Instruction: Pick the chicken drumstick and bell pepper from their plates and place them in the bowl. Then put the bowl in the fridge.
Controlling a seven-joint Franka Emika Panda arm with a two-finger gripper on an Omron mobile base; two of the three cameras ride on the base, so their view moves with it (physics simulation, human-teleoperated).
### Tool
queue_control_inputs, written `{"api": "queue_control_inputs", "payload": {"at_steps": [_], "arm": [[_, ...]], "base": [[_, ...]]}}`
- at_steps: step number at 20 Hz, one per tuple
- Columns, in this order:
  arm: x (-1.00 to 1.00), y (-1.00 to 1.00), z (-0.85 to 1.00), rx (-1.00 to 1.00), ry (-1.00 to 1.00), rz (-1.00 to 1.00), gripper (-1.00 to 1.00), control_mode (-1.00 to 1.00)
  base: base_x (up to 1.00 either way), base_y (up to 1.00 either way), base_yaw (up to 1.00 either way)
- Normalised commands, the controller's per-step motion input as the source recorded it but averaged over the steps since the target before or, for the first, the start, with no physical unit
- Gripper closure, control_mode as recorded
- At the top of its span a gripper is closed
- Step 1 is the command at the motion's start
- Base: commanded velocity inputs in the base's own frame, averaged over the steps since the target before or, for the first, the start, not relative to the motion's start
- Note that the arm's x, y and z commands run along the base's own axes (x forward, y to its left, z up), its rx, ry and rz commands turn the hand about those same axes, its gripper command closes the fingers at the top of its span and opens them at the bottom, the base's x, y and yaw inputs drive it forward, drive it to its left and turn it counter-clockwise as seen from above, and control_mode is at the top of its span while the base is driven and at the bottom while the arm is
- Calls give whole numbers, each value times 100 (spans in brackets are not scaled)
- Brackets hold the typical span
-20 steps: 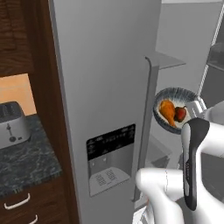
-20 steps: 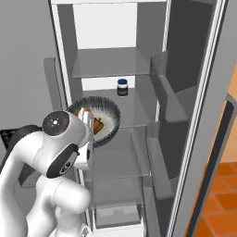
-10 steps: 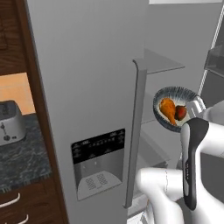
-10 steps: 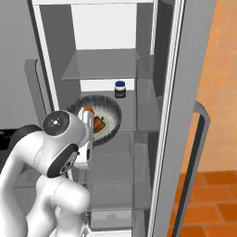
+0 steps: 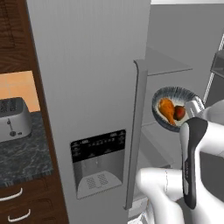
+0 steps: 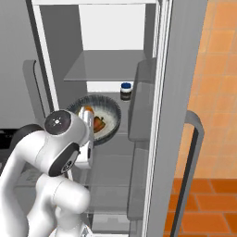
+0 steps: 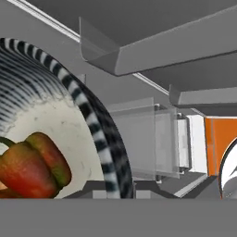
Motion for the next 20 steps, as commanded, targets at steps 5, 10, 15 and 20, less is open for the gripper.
{"api": "queue_control_inputs", "payload": {"at_steps": [5,10,15,20], "arm": [[100,0,-53,0,3,17,100,-100],[100,-1,-37,0,7,13,100,-100],[97,-2,-8,0,15,7,100,-100],[84,-18,-3,0,14,10,100,-100]], "base": [[0,0,0],[0,0,0],[0,0,0],[0,0,0]]}}
